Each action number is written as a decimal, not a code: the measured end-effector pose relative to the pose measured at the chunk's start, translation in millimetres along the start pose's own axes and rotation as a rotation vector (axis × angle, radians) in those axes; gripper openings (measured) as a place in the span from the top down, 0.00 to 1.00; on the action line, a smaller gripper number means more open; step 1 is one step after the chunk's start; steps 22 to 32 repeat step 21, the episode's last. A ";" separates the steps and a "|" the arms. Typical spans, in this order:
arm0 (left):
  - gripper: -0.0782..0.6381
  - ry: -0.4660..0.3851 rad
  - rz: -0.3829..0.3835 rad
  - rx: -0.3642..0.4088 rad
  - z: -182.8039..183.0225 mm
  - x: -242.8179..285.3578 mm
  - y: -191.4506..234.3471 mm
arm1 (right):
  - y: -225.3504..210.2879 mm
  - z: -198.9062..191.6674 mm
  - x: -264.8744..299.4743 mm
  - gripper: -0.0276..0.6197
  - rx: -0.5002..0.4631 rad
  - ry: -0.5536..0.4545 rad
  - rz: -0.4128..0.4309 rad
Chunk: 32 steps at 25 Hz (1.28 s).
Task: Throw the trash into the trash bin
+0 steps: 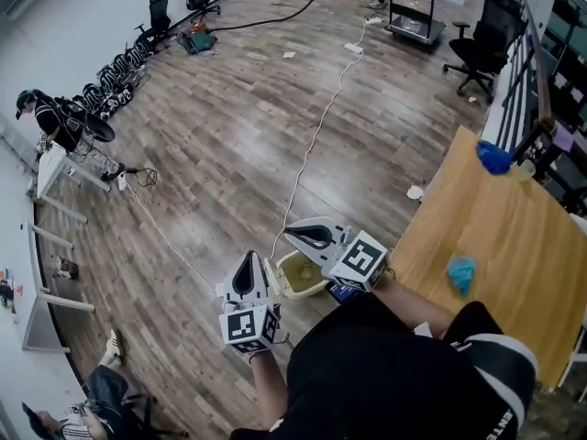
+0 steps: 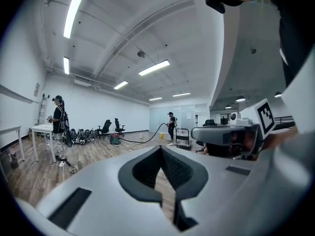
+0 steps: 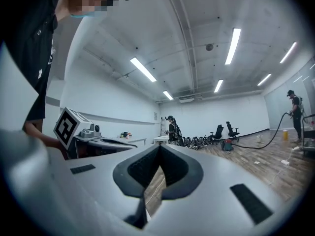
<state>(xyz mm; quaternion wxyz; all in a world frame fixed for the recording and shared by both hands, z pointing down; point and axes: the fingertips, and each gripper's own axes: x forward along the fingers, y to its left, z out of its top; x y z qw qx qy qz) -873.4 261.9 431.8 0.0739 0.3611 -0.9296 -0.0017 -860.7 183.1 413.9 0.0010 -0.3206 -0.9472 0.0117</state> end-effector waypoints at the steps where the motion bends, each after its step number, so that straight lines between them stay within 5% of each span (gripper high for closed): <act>1: 0.89 -0.009 -0.013 0.014 -2.1 -1.0 0.4 | 1.4 0.2 -0.1 0.96 -0.001 -0.010 -0.003; 13: 0.89 -0.017 -0.085 0.035 -16.9 65.9 -44.5 | -73.0 -38.7 -21.0 0.96 0.031 0.013 -0.046; 21: 0.89 -0.010 -0.147 0.035 2.9 20.8 -34.8 | -21.5 -15.4 -7.0 0.96 0.050 0.037 -0.070; 32: 0.89 -0.010 -0.147 0.035 2.9 20.8 -34.8 | -21.5 -15.4 -7.0 0.96 0.050 0.037 -0.070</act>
